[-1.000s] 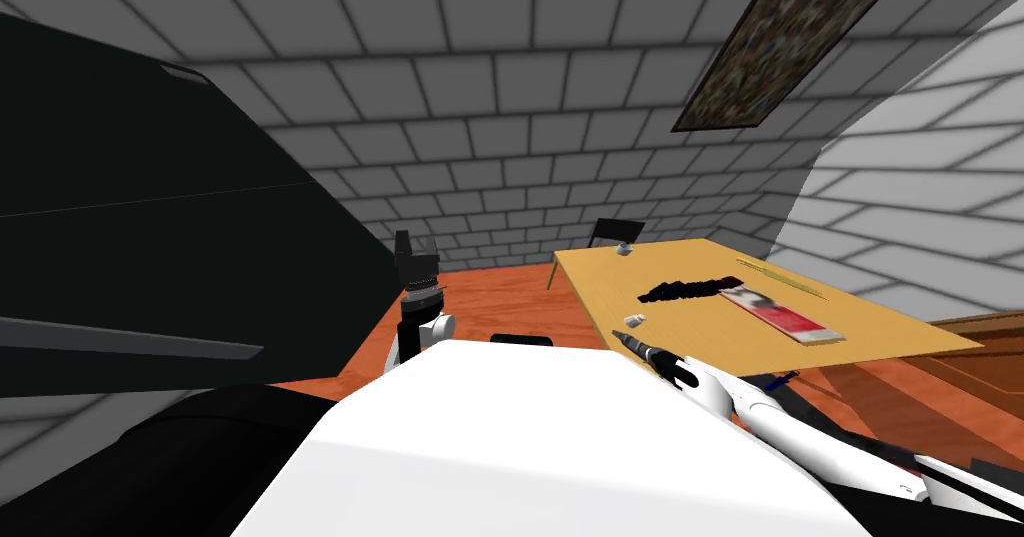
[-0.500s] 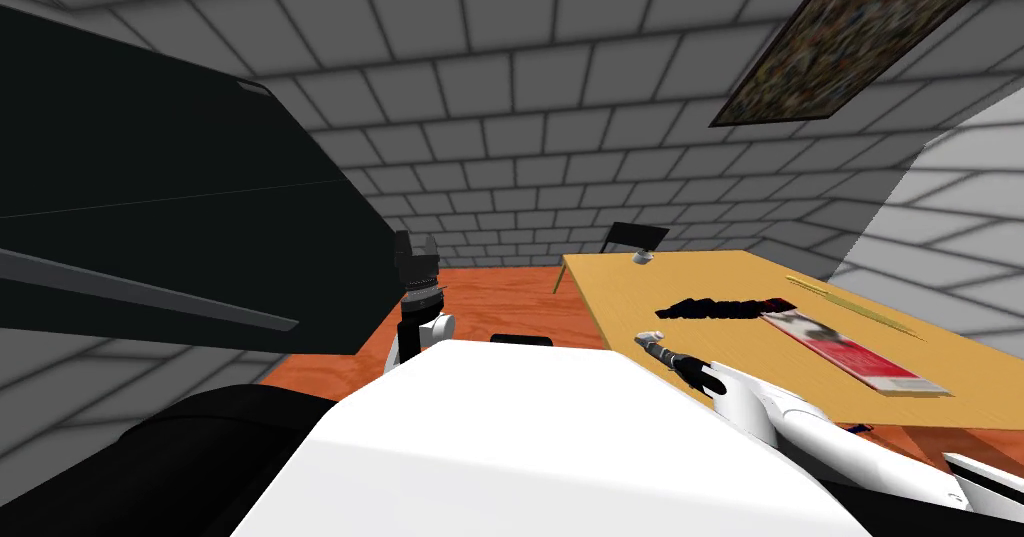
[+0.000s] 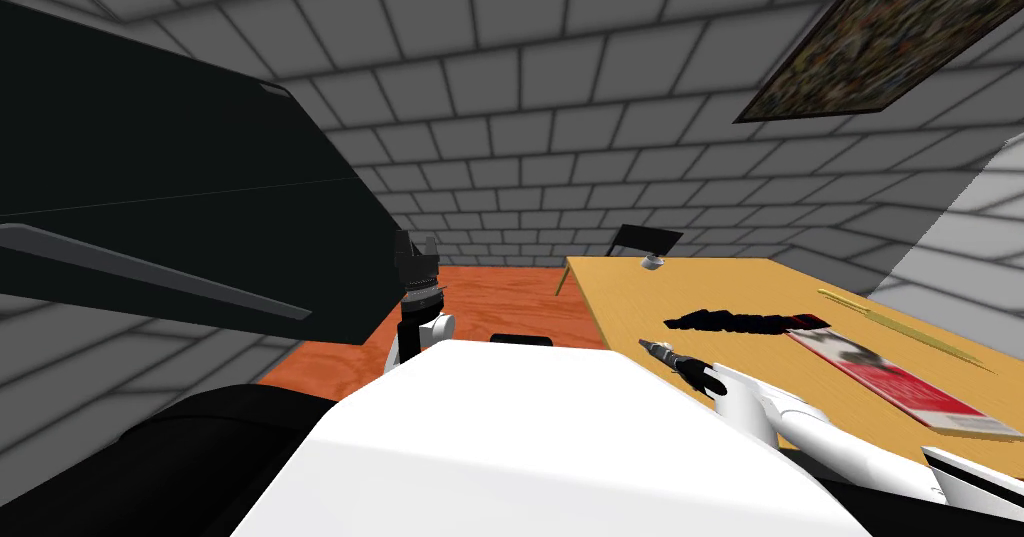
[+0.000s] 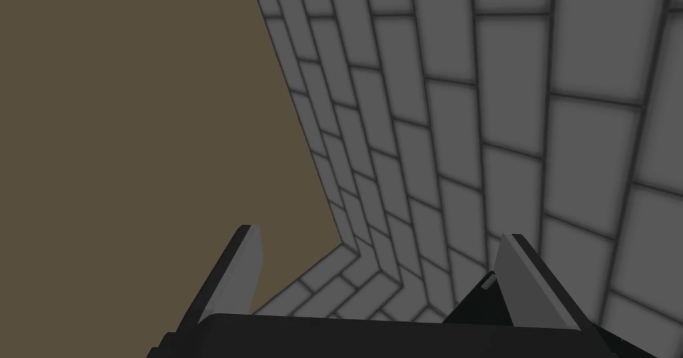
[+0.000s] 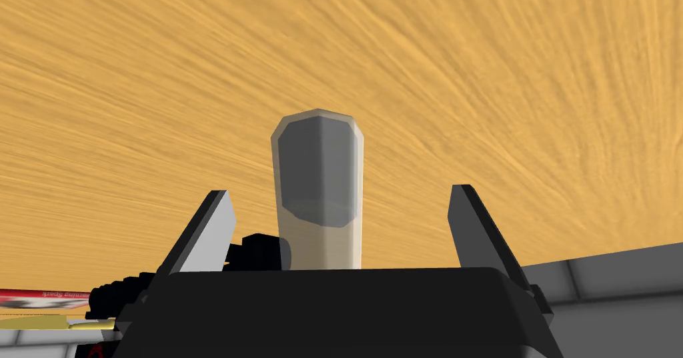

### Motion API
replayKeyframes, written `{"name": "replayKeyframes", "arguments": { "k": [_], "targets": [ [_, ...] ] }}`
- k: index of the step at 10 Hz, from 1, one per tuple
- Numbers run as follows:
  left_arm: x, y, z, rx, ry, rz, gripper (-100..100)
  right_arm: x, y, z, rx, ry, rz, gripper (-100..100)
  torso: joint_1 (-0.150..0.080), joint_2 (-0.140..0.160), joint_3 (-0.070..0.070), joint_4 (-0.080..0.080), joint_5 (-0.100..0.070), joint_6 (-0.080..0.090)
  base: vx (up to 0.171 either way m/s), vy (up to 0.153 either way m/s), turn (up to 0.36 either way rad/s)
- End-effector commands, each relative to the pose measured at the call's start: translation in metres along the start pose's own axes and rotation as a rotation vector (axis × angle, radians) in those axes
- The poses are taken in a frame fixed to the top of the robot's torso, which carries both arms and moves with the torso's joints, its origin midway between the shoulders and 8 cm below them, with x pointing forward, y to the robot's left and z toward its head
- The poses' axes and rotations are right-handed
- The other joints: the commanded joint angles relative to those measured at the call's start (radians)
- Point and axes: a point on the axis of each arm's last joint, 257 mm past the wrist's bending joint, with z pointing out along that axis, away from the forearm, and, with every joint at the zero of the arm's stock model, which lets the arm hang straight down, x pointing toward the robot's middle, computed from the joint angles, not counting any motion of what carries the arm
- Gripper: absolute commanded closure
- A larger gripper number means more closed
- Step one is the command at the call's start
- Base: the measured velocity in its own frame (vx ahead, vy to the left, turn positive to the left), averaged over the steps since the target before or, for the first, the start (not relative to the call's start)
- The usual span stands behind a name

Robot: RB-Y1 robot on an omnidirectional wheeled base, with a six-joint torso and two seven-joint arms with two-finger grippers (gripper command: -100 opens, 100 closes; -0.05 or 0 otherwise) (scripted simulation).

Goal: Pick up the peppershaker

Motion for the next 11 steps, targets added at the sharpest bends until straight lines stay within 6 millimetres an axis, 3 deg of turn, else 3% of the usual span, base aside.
{"name": "replayKeyframes", "arguments": {
  "k": [1, 2, 3, 7, 8, 9, 11],
  "targets": [
    [0.000, 0.000, 0.000, 0.000, 0.000, 0.000, 0, 0.008, -0.001, 0.005, 0.008, 0.000, 0.011, -100, 0.000, 0.000, 0.000, 0.000, 0.000, 0.000, 0.007, -0.061, 0.092],
    [0.000, 0.000, 0.000, 0.000, 0.000, 0.000, 0, 0.004, -0.001, 0.004, 0.005, 0.000, 0.006, -100, -0.001, 0.000, 0.000, 0.000, 0.000, 0.000, 0.004, -0.029, 0.021],
    [0.000, 0.000, 0.000, 0.000, 0.000, 0.000, 0, 0.005, -0.001, 0.004, 0.005, -0.001, 0.006, 100, 0.001, 0.000, 0.000, 0.000, 0.000, 0.000, 0.001, -0.006, -0.003],
    [0.000, 0.000, 0.000, 0.000, 0.000, 0.000, 0, 0.005, -0.001, 0.004, 0.005, 0.000, 0.006, 100, 0.003, 0.000, 0.000, 0.000, 0.000, 0.000, 0.000, 0.000, 0.000],
    [0.000, 0.000, 0.000, 0.000, 0.000, 0.000, 0, 0.005, -0.001, 0.004, 0.005, 0.000, 0.006, 0, 0.003, 0.000, 0.000, 0.000, 0.000, 0.000, 0.000, 0.000, 0.000],
    [0.000, 0.000, 0.000, 0.000, 0.000, 0.000, 0, 0.000, -0.001, 0.000, 0.001, 0.000, 0.000, 100, 0.003, 0.000, 0.000, 0.000, 0.000, 0.000, -0.003, 0.021, -0.071],
    [0.000, 0.000, 0.000, 0.000, 0.000, 0.000, 0, -0.008, -0.002, -0.005, -0.005, 0.001, -0.010, 100, 0.005, 0.001, 0.000, 0.000, 0.001, 0.001, -0.003, 0.053, -0.096]
  ]
}}
